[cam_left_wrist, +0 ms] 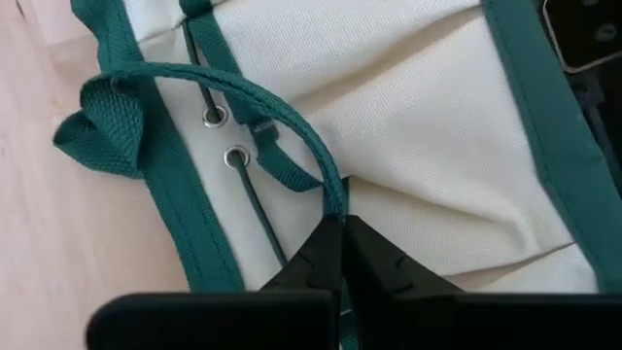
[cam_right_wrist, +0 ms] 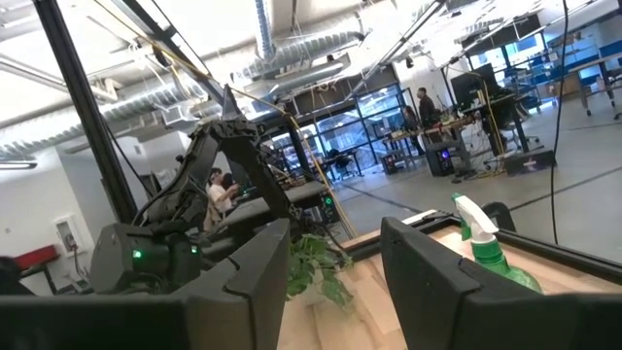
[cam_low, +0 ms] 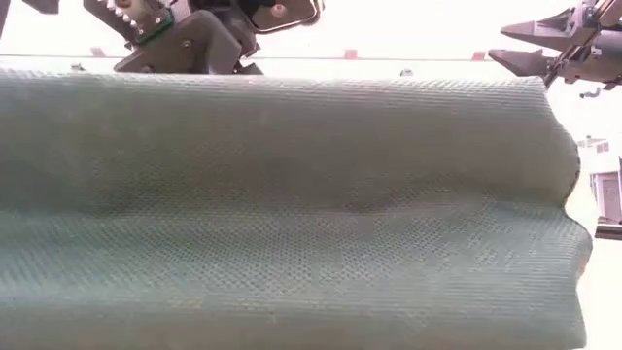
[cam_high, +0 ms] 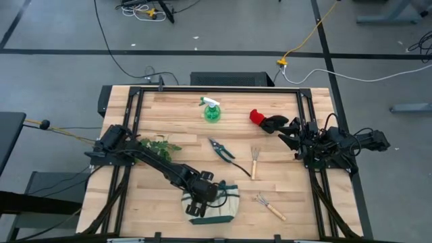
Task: Pick & Place Garden tools in Gardening bag
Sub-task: Open the gardening bag on the table
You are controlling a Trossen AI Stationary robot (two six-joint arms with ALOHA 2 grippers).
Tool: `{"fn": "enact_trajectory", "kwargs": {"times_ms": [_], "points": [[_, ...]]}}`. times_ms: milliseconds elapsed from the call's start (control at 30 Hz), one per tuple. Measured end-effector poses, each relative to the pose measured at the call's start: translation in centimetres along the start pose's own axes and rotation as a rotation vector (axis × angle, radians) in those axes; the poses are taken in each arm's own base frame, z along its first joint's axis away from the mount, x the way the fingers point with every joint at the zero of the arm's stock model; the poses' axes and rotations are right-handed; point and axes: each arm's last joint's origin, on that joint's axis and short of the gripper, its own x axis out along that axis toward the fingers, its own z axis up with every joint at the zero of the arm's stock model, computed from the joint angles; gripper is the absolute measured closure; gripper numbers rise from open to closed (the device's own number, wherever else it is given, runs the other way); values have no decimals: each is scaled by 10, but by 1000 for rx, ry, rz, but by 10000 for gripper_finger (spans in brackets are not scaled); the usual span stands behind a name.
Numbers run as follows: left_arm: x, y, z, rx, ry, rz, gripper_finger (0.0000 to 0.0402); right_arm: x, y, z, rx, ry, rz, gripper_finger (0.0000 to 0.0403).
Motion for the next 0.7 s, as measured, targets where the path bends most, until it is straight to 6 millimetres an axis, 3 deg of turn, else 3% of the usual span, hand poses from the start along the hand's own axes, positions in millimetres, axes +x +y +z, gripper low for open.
{"fn": "enact_trajectory", "kwargs": {"times_ms": [233, 500, 700], "points": [[-27, 1, 12, 37, 152, 153, 397, 0, 0, 0, 0, 0, 0, 238], [-70, -1, 42, 126, 142, 315, 397, 0, 0, 0, -4, 1, 0, 238], [-97, 1, 46, 155, 216, 495, 397, 0, 0, 0, -4, 1, 0, 238]]}}
